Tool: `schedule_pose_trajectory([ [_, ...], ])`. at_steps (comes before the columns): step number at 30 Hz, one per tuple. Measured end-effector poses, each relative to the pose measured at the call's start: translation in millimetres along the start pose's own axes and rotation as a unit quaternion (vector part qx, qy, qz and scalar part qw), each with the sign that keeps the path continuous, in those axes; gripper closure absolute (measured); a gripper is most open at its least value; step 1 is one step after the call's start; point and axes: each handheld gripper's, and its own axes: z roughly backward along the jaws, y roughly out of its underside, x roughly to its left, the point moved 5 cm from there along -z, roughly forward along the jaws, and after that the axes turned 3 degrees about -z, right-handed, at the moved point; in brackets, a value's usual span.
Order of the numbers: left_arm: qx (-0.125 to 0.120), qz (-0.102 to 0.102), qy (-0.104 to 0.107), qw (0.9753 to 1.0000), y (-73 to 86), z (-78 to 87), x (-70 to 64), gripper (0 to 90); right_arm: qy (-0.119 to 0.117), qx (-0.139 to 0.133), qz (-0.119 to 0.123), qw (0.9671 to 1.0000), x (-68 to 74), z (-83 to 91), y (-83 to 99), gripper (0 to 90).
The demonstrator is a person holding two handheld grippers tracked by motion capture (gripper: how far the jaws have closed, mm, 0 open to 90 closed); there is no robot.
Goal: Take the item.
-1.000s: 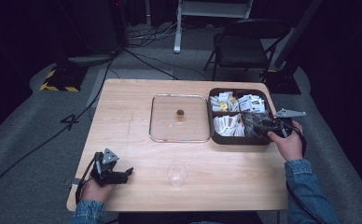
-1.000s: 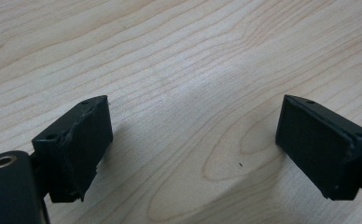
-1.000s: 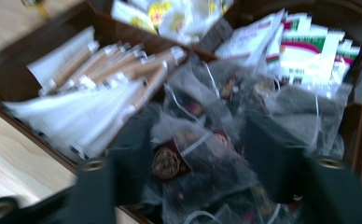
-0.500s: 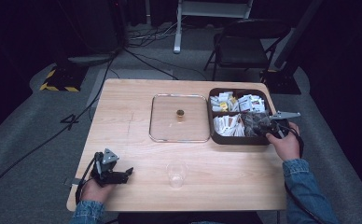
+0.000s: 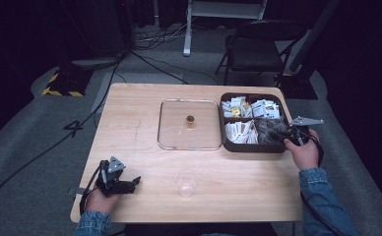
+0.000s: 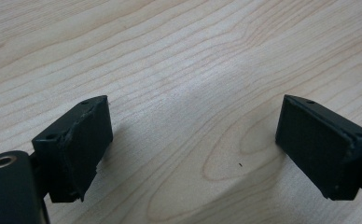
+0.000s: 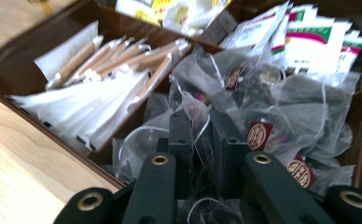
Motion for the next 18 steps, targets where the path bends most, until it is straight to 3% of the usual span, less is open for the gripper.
schedule_pose_trajectory([
  [7,0.0,-0.001,0.0,1.0,-0.2,-0.2,0.2,10.9,-0.011,-0.042,-0.016,0.9989,-0.2,15.1,-8.8,80.4],
  [18,0.0,-0.002,0.002,1.0,-0.3,-0.4,0.4,10.9,-0.046,-0.099,-0.029,0.9936,8.8,41.6,-25.5,80.4],
])
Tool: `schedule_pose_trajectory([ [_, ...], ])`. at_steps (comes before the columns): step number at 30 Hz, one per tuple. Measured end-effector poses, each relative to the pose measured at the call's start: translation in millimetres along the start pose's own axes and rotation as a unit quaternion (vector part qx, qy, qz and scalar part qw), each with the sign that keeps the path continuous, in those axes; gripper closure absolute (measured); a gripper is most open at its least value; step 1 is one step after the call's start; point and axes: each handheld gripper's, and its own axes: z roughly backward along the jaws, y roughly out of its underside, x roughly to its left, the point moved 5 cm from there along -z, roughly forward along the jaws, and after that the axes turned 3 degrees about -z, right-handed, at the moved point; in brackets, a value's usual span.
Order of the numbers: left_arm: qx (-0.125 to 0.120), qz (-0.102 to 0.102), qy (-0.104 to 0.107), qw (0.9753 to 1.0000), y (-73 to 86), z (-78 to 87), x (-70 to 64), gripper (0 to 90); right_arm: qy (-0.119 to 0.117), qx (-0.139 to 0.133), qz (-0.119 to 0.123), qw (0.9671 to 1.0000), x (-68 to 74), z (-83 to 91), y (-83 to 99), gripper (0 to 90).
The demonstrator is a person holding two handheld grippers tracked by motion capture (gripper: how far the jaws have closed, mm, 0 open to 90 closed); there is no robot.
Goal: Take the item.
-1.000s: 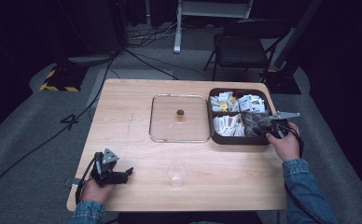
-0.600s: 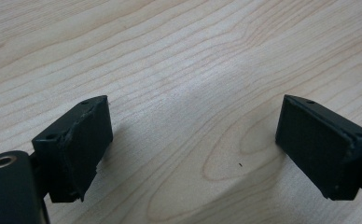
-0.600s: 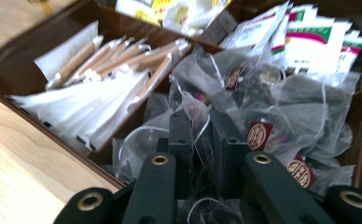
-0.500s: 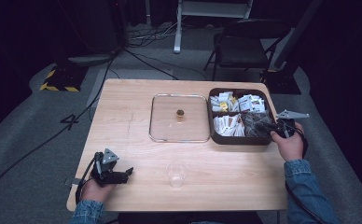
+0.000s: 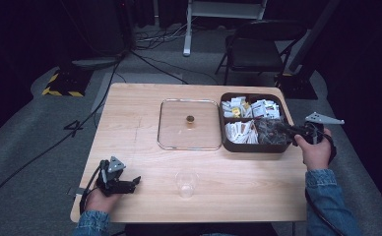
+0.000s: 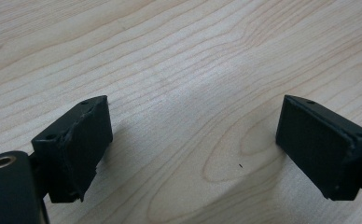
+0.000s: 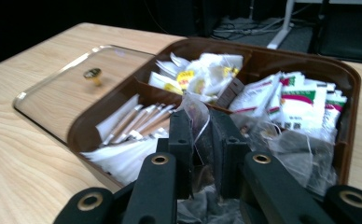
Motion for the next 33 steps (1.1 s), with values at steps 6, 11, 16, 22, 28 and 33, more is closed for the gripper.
schedule_pose_trajectory([
  [6,0.0,0.0,0.0,1.0,0.0,0.0,0.0,10.9,-0.01,-0.01,0.012,0.9998,12.0,5.0,-7.3,80.4],
  [11,0.002,0.0,-0.001,1.0,-0.3,-0.4,0.5,9.8,-0.017,-0.006,0.02,0.9996,23.9,8.6,-11.7,80.4],
  [16,0.003,0.003,-0.002,1.0,0.0,-0.2,0.2,9.8,-0.034,-0.002,0.036,0.9988,39.4,9.6,-17.8,80.4],
  [22,0.003,0.003,-0.002,1.0,0.0,-0.2,0.2,9.8,-0.055,-0.006,0.054,0.997,59.9,7.5,-27.3,80.4],
  [28,0.003,0.004,-0.002,1.0,0.0,-0.2,0.2,9.8,-0.089,-0.011,0.071,0.9934,91.9,6.1,-37.4,80.4],
  [33,0.003,0.004,-0.002,1.0,0.0,-0.2,0.2,9.8,-0.119,-0.012,0.082,0.9895,118.3,6.7,-41.0,80.4],
])
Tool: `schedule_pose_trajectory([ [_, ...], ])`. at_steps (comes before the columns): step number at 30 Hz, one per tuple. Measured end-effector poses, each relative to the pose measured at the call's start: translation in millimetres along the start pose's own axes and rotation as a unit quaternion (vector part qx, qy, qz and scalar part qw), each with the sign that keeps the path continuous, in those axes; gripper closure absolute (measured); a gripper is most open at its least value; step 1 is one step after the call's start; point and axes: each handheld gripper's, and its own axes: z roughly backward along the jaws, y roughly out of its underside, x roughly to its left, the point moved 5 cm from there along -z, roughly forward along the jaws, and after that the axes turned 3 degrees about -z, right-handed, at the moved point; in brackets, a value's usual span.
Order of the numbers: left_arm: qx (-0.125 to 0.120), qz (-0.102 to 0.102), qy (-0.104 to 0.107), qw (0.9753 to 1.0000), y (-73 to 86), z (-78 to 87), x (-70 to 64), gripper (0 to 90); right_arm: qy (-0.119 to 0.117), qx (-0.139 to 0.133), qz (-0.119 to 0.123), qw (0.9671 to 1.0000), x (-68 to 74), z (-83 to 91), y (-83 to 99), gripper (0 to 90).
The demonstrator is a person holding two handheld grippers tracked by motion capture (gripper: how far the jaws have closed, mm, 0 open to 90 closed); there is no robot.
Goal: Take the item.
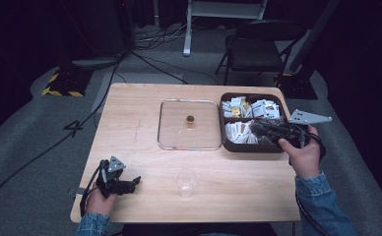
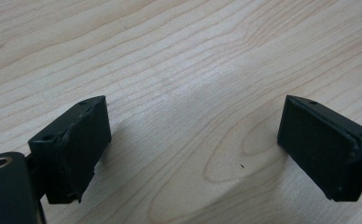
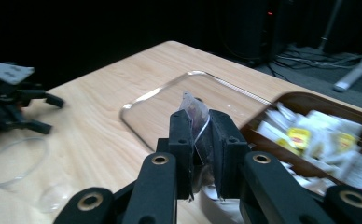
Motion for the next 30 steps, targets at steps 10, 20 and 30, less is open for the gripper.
schedule_pose_trajectory([
  [10,0.001,0.0,0.0,1.0,0.1,0.1,-0.1,9.8,-0.057,0.009,0.028,0.9979,47.4,-13.7,-10.7,80.4],
  [20,0.0,0.0,0.0,1.0,0.0,0.0,0.0,9.7,-0.093,0.012,0.044,0.9947,72.7,-23.4,-15.0,80.4],
  [30,0.001,-0.001,-0.001,1.0,-0.2,-0.3,0.2,9.3,-0.134,0.029,0.046,0.9895,100.3,-44.5,-7.8,80.3],
])
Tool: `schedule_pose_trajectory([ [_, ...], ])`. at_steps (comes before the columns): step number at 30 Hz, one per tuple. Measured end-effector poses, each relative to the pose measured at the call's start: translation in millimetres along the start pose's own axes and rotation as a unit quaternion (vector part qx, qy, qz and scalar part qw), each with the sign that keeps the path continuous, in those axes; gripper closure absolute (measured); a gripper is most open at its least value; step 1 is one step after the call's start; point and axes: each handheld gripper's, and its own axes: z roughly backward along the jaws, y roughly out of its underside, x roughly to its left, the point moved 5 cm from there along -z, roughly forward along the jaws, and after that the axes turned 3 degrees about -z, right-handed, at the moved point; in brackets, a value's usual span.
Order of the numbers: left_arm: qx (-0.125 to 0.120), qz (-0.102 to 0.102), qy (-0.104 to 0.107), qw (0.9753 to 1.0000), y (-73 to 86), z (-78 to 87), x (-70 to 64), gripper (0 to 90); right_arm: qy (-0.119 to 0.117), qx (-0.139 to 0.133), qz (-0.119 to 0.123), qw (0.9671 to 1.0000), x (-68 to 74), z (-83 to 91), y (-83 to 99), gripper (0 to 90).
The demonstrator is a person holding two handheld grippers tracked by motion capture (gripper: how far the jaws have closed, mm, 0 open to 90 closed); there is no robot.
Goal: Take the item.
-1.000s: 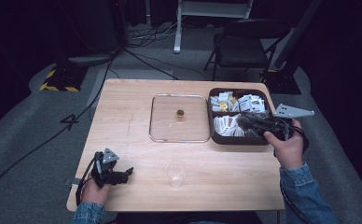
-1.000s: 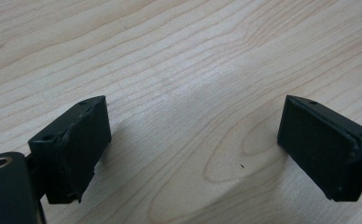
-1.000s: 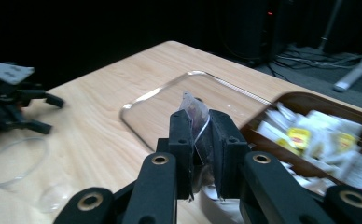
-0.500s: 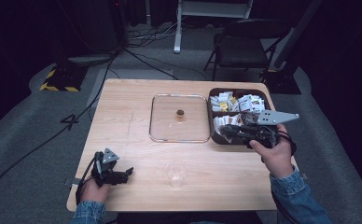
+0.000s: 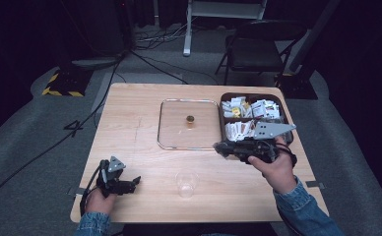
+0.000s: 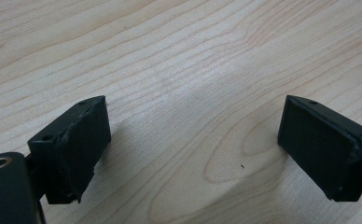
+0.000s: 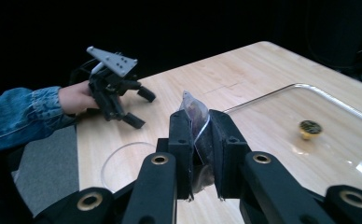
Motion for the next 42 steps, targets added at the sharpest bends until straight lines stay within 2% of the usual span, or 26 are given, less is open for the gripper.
schedule_pose_trajectory([
  [14,0.0,0.0,0.0,1.0,0.0,-0.1,0.0,8.9,-0.041,0.024,0.009,0.9989,24.3,-41.1,11.4,80.3],
  [23,0.0,0.0,0.0,1.0,-0.1,-0.2,0.0,8.9,-0.069,0.04,0.006,0.9968,37.0,-66.8,28.2,80.3],
  [35,0.0,0.0,0.0,1.0,0.0,-0.1,0.0,8.9,-0.087,0.066,0.003,0.994,42.9,-89.7,46.3,80.3],
  [42,0.0,0.001,0.0,1.0,0.0,-0.1,0.0,8.9,-0.092,0.079,-0.003,0.9926,42.1,-96.3,53.5,80.0],
])
